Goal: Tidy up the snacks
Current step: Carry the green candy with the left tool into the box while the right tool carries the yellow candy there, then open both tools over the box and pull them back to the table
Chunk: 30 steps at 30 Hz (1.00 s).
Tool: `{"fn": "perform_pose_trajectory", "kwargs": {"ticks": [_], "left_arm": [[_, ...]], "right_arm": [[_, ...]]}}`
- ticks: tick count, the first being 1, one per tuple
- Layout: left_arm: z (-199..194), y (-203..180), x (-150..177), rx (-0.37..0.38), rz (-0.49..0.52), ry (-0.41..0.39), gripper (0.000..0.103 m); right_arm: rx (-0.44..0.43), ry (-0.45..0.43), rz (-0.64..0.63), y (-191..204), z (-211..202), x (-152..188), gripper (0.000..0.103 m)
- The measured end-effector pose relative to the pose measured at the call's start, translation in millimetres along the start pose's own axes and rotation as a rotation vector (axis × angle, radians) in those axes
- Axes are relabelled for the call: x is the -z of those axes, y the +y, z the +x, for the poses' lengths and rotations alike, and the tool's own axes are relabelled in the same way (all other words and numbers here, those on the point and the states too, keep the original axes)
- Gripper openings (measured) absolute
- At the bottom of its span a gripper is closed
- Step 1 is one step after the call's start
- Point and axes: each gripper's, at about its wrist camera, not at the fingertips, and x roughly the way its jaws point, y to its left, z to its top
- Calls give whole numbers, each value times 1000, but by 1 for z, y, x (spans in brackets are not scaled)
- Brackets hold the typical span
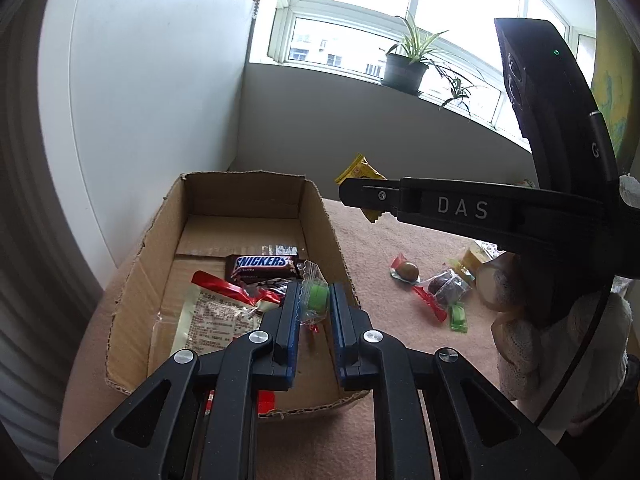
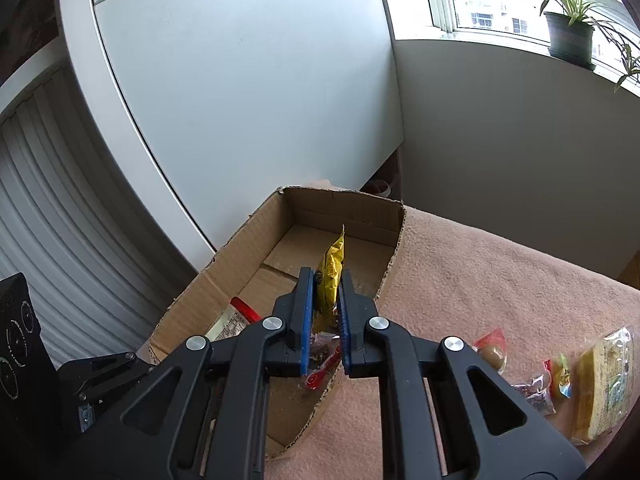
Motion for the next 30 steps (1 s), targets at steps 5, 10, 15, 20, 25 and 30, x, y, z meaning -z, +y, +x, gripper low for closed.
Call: {"fn": "perform_pose_trajectory", "kwargs": {"ticks": [5, 10, 15, 20, 25, 30], "left_arm": [[5, 19, 4, -19, -35, 20, 13], [10, 24, 6, -24, -36, 37, 13], [13, 27, 7, -25, -35, 52, 13], [11, 33, 7, -42, -57, 56, 40], [4, 33, 6, -39, -61, 39, 50], [2, 29, 7, -37, -56, 39, 50]], "right_arm": [[-5, 25, 1, 5, 24, -7, 11], [-6, 45, 22, 3, 46, -12, 11], [6, 61, 47, 0, 62, -13, 41], [37, 28, 57, -1, 55, -11, 71], [48, 13, 64, -5, 47, -11, 82], [61, 8, 54, -7, 35, -9, 82]]}}
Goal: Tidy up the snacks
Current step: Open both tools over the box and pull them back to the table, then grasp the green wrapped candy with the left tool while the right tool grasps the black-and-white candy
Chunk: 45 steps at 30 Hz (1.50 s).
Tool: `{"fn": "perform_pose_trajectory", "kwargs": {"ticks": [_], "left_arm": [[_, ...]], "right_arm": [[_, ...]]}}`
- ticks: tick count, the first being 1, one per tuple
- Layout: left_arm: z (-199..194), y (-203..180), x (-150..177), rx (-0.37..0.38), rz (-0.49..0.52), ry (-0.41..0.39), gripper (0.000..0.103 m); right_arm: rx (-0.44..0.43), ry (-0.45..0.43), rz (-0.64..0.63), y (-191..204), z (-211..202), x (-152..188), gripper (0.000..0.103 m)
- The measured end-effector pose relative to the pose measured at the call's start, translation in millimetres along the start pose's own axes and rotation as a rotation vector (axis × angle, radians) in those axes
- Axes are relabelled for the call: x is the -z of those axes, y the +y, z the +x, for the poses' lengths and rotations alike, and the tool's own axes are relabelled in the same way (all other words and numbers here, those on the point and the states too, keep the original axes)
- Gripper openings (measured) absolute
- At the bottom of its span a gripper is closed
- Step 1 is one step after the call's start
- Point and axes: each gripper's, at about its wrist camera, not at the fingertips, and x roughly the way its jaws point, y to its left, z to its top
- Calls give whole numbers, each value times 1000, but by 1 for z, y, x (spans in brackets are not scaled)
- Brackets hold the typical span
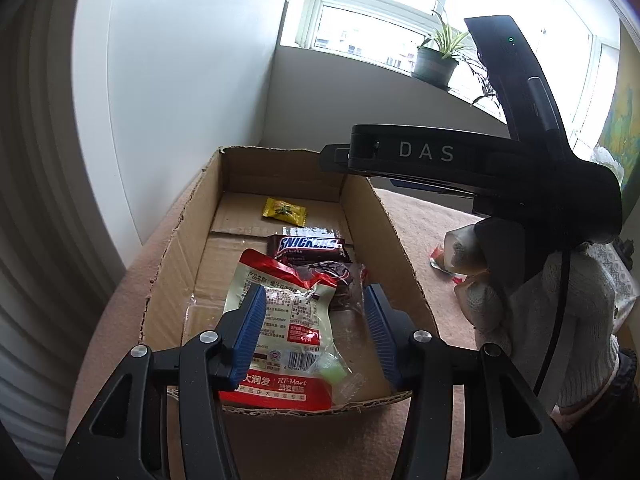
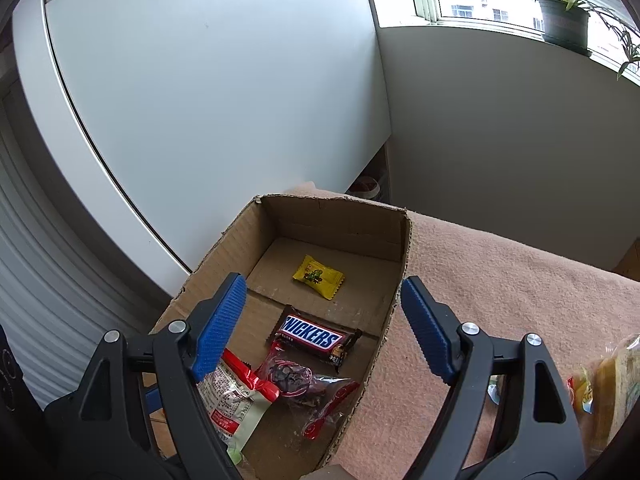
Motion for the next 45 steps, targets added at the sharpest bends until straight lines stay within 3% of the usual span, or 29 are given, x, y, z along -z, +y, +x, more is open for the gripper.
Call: {"fn": "perform_pose_trajectory", "kwargs": {"ticks": [10, 22, 26, 34, 38, 45], "left_arm": [[3, -18, 2, 17, 18, 5, 50], [11, -68, 3, 81, 79, 34, 50], [18, -91, 6, 105, 104, 58, 50], [35, -134, 14, 165, 166, 112, 50], [49, -158, 20, 196, 215, 160, 50], [74, -187, 21, 215, 276, 227, 44]], "right_arm": [[47, -15, 13, -40, -62, 25, 82], [181, -31, 34, -109, -143, 101, 82], [231, 6, 60, -129, -148, 131, 82], [228, 62, 105, -151, -154, 179, 82], [199, 101, 133, -156, -145, 193, 66], [186, 110, 143, -160, -140, 196, 61]]}}
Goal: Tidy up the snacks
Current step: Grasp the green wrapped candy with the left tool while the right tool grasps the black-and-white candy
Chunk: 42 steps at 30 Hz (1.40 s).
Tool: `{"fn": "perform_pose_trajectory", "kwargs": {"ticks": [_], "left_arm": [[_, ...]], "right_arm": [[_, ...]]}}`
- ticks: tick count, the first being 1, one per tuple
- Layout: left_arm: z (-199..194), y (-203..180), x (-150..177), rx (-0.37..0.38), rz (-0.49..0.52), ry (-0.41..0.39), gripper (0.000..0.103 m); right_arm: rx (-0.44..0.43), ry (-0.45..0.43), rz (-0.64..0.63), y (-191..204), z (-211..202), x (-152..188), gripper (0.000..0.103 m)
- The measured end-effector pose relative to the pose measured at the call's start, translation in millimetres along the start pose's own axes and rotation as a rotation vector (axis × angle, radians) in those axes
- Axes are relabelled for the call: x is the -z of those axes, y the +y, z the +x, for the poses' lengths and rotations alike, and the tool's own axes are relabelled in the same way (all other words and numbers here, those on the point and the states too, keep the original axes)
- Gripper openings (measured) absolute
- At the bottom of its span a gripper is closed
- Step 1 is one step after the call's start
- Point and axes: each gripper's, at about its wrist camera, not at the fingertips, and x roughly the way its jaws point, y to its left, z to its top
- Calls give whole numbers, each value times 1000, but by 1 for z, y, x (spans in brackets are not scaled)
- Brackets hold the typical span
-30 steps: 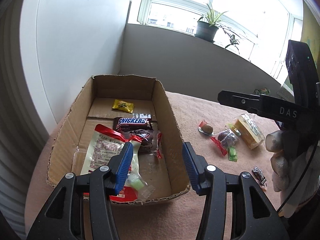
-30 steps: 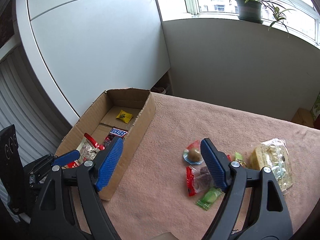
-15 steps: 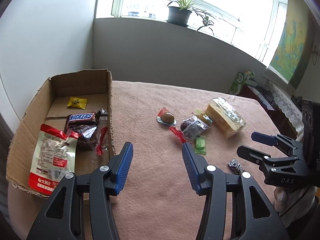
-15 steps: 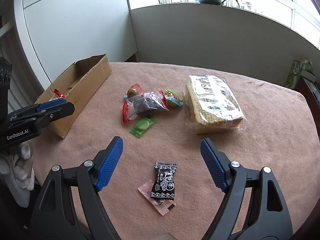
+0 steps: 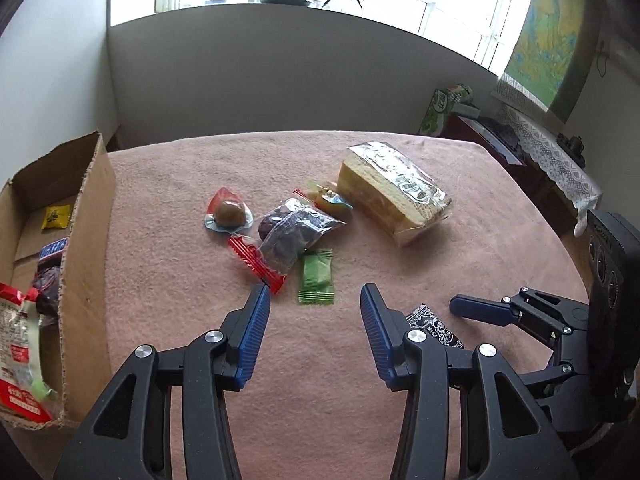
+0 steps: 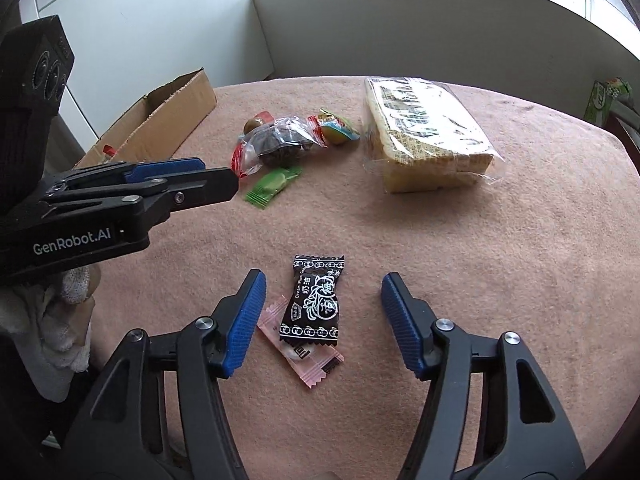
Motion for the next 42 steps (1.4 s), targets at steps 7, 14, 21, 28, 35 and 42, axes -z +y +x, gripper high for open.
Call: {"fn": "perform_pose_trajectory", "kwargs": {"ticks": [7, 14, 21, 28, 35, 42], "left_arm": [[24, -6, -2, -20, 23, 65, 36], [34, -5, -4, -42, 32, 86, 36], [40, -10, -5, -67, 58, 91, 23], [42, -17, -5, -86, 88, 82, 22], [39, -22, -1, -90, 100, 72, 22], [26, -18, 1, -70, 92, 57, 22]], "right_arm": [[0, -2, 12, -5, -2, 0, 55], [2, 0, -11, 2, -2, 1, 52], [35, 1, -36, 6, 0, 4, 40], [47, -4, -39, 4, -2, 6, 27], [24, -6, -11, -2, -1, 4, 26], [20, -23, 15, -7, -5, 2, 26]]}}
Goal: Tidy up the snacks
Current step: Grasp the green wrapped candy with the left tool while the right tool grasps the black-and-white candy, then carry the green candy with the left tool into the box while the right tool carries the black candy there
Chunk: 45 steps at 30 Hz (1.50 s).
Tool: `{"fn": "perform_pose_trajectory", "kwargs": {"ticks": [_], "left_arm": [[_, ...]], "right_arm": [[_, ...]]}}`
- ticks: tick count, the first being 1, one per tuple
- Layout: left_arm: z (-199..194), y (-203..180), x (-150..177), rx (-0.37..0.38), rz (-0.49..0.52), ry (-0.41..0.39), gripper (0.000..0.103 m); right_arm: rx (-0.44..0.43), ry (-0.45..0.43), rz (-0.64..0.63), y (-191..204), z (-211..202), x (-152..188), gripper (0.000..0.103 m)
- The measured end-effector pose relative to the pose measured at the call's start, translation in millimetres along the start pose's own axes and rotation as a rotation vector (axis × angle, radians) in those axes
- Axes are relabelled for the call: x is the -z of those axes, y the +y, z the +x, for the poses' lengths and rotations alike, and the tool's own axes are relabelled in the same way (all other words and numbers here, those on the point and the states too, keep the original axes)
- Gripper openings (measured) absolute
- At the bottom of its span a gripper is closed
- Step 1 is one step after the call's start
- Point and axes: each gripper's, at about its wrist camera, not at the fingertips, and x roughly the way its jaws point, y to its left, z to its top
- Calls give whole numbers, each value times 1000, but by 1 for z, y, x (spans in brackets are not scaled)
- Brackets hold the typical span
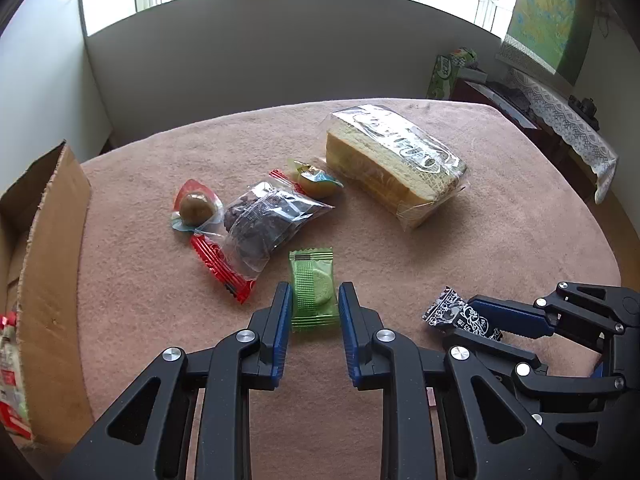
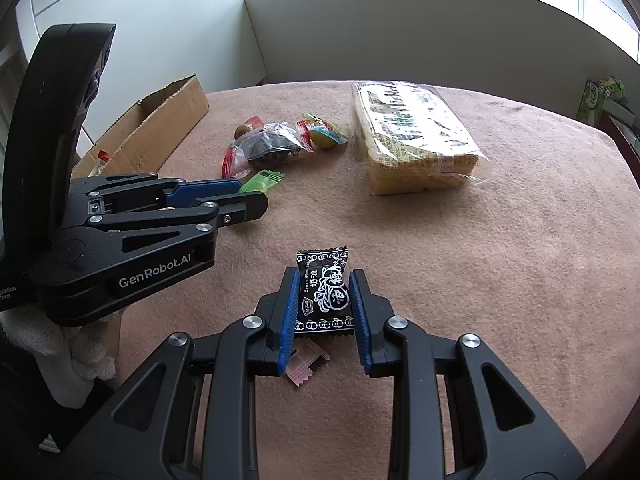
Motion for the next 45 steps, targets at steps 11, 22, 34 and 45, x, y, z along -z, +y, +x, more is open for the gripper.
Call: {"fn": "perform_pose_trajectory", "kwargs": {"ticks": [11, 22, 34, 45], "left_arm": [[-29, 10, -1, -8, -21, -71, 22], [-55, 34, 9, -43, -71, -132, 22], [-86, 88, 24, -89, -164, -195, 22], [-111, 145, 45, -146, -276, -245, 22]], "right_arm": [[-5, -43, 6, 11, -11, -14, 26], [-37, -70, -19, 45, -7, -43, 26], [-93, -77, -90, 98, 17, -78, 26], [-162, -84, -119, 150, 40, -112, 26]]}}
